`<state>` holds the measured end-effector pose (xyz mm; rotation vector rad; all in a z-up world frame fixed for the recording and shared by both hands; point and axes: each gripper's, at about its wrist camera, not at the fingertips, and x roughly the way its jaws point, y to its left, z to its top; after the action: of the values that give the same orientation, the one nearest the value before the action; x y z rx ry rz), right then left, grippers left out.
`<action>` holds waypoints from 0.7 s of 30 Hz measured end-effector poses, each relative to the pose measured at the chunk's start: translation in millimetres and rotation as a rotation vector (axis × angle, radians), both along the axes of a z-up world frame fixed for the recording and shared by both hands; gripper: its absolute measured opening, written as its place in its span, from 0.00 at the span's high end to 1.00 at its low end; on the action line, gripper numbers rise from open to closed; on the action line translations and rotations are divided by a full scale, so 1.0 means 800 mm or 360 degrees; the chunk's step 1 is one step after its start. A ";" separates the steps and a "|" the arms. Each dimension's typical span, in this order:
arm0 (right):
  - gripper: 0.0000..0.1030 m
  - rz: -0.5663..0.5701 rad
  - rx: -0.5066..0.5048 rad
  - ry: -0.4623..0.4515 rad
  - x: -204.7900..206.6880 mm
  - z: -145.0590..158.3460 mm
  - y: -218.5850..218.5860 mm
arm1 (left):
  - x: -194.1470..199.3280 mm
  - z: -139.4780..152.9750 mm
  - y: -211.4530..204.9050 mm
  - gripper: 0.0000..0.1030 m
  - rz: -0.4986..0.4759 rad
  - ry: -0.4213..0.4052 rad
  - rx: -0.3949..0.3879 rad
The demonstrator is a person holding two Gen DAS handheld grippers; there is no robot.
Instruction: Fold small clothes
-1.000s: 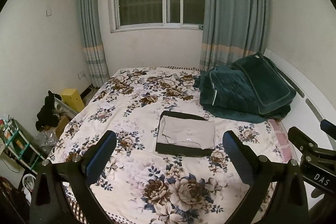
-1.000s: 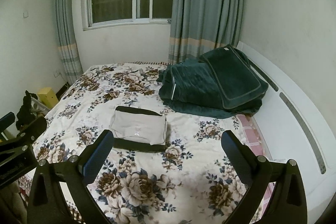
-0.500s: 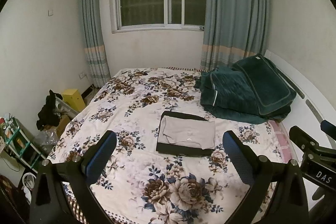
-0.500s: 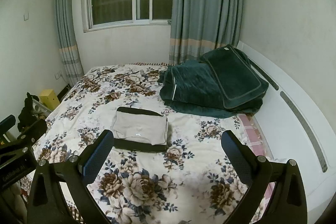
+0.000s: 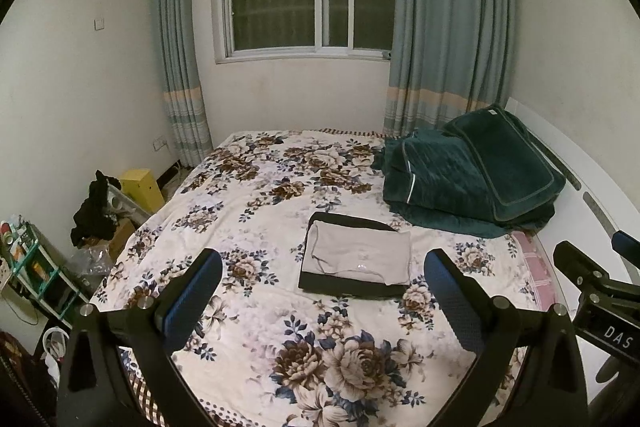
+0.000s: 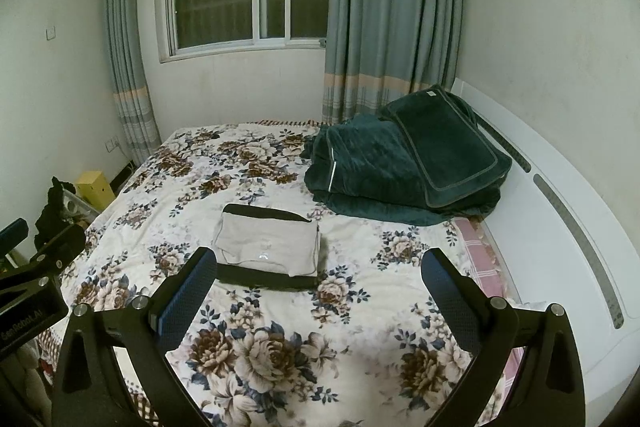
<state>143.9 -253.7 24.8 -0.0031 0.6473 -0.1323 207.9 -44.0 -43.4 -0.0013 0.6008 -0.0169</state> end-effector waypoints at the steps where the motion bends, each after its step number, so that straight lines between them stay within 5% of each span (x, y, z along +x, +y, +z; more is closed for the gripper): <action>1: 0.00 0.0001 0.0001 0.0000 0.001 0.000 0.000 | -0.001 0.002 0.001 0.00 0.0001 0.0002 0.0001; 21: 0.00 0.0002 0.0005 -0.0004 0.000 0.000 0.002 | -0.004 0.007 0.003 0.00 0.0021 -0.0010 0.0001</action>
<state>143.7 -252.0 24.9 -0.0006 0.6447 -0.1301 204.4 -41.4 -38.2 -0.0048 0.5944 -0.0039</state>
